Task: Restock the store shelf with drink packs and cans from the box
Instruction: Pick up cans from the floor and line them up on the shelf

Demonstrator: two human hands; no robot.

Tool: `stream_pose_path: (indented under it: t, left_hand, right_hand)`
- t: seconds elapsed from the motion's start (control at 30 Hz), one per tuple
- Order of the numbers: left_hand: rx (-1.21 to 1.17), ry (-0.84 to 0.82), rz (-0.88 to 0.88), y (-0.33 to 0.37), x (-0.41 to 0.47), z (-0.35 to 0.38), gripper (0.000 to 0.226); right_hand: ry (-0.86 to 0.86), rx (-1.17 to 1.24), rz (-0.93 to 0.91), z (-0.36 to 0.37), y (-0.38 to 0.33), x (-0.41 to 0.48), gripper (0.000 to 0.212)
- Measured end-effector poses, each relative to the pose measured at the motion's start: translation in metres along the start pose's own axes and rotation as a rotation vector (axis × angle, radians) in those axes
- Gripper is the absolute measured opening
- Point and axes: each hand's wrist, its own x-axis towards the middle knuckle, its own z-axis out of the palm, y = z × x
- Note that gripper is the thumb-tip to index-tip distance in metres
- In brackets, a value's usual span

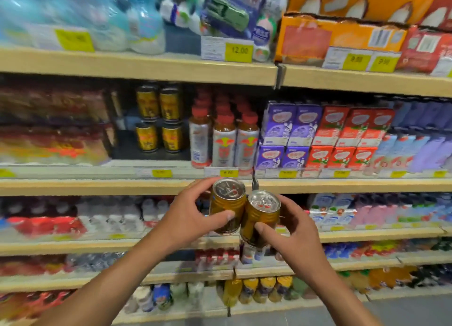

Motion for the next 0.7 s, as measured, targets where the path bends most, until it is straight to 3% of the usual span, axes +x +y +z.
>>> stream_pose_path:
  t: [0.13, 0.23, 0.4, 0.57, 0.7]
  left_hand:
    - [0.020, 0.051, 0.008, -0.008, 0.007, -0.074, 0.061]
    - [0.078, 0.079, 0.015, -0.020, 0.019, -0.134, 0.054]
    - [0.176, 0.123, -0.067, -0.049, 0.053, -0.215, 0.048]
    - [0.351, 0.029, -0.191, -0.091, 0.095, -0.240, 0.065]
    - [0.459, -0.059, -0.287, -0.124, 0.117, -0.238, 0.044]
  right_hand:
    - [-0.022, 0.044, -0.040, 0.056, -0.034, 0.028, 0.058]
    - [-0.024, 0.070, -0.072, 0.094, -0.054, 0.045, 0.073]
    - [-0.088, 0.094, -0.127, 0.148, -0.079, 0.074, 0.053]
    - [-0.068, 0.029, -0.123, 0.182, -0.094, 0.101, 0.048]
    - [-0.040, -0.050, -0.114, 0.203, -0.106, 0.128, 0.042]
